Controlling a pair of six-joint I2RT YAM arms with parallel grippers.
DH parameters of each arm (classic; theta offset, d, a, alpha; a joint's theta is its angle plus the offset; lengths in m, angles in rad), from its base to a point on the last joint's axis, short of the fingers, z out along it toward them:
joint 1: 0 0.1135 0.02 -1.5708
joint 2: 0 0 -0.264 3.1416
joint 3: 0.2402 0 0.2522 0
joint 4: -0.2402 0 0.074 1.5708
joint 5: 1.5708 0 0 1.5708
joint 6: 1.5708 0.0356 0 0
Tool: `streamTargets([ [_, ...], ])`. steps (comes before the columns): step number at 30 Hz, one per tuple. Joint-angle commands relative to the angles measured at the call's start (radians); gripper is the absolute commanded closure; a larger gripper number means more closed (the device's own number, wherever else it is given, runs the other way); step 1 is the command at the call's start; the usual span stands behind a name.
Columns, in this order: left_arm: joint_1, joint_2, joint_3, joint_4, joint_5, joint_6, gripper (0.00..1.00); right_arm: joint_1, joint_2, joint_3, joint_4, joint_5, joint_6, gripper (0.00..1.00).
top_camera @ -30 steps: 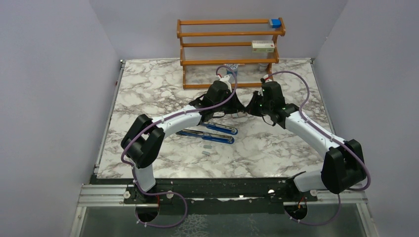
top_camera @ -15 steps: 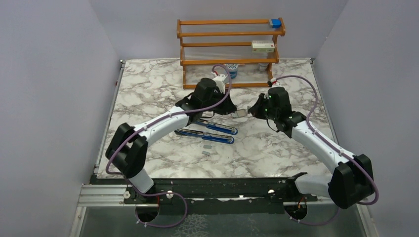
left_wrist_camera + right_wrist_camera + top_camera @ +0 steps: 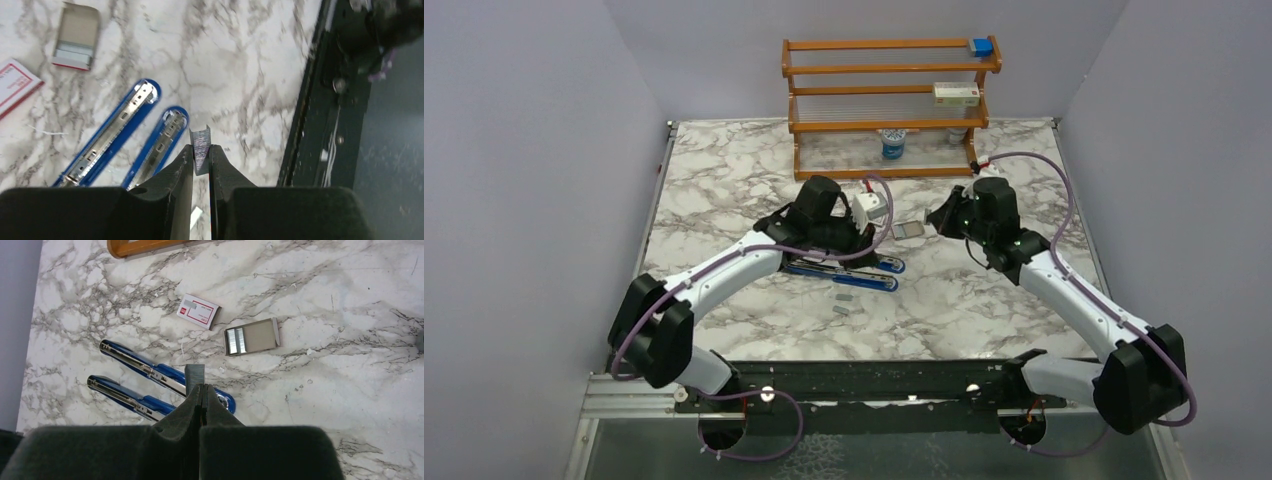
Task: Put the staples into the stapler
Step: Place the staple at the center of the board.
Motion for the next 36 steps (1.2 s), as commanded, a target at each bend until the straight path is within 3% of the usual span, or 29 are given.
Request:
streamTargets([
  [1,-0.034,-0.175,-0.124,-0.033,0.127,0.411,1.00,0.000,-0.041,-0.023,0.031,-0.002,-0.020,0.99],
  [4,-0.038,-0.268,-0.229,-0.046,0.216,0.654,1.00,0.000,-0.045,-0.029,0.027,-0.005,-0.023,0.99],
  [12,-0.089,-0.205,-0.233,-0.186,0.240,0.835,1.00,0.000,-0.064,-0.047,0.027,0.001,-0.017,0.99],
  [21,-0.139,-0.064,-0.177,-0.277,0.125,0.944,1.00,0.000,-0.085,-0.042,0.004,0.020,-0.023,0.99],
  [36,-0.227,0.113,-0.096,-0.376,-0.005,0.964,1.00,0.000,-0.087,-0.055,0.003,0.025,-0.024,0.99],
])
